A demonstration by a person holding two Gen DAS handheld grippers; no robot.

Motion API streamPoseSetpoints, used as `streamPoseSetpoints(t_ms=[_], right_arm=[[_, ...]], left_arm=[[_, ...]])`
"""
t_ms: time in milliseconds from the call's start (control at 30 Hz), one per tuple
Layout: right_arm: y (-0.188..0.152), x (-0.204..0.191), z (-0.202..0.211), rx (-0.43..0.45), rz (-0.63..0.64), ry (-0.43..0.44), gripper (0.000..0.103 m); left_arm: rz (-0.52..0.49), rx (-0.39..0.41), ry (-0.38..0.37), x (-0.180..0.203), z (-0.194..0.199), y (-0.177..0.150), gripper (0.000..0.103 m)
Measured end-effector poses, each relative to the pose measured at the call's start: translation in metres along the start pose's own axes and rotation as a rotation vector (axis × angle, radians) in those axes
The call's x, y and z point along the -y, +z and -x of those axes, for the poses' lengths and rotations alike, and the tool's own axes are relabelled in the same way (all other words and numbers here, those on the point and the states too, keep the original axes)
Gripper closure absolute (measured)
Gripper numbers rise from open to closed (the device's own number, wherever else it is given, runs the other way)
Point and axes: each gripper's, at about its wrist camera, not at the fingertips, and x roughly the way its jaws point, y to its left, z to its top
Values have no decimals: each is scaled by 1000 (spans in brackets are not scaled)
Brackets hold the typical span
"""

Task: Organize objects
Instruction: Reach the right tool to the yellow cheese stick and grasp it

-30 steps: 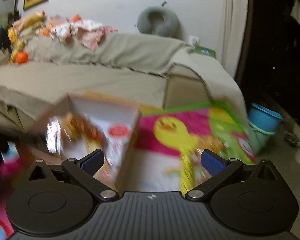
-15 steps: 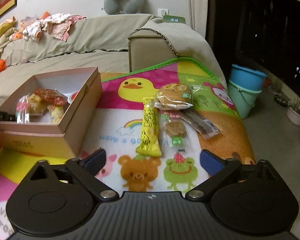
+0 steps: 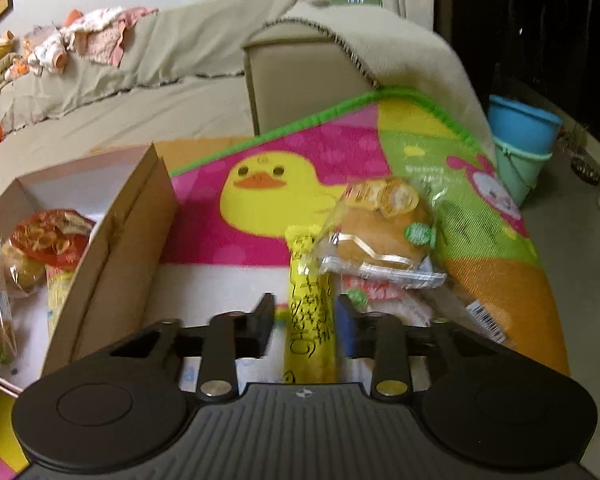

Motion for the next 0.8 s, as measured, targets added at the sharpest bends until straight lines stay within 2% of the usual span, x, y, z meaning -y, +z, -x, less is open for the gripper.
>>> streamPoseSetpoints(t_ms=[200,367,500,800], right_arm=[[-25,-2,23,-32,34,6,78],[-56,1,61,-86,57,2,79],[-73,0,84,-122,68,40,79],[-68,-13,70,-64,99,-3,74]], left_arm=[[3,1,-5,-1,0,0,85],[4,3,-9,-1,0,0,85],[3,4,-9,-1,0,0,85],[-32,4,5,2,-3,2,85]])
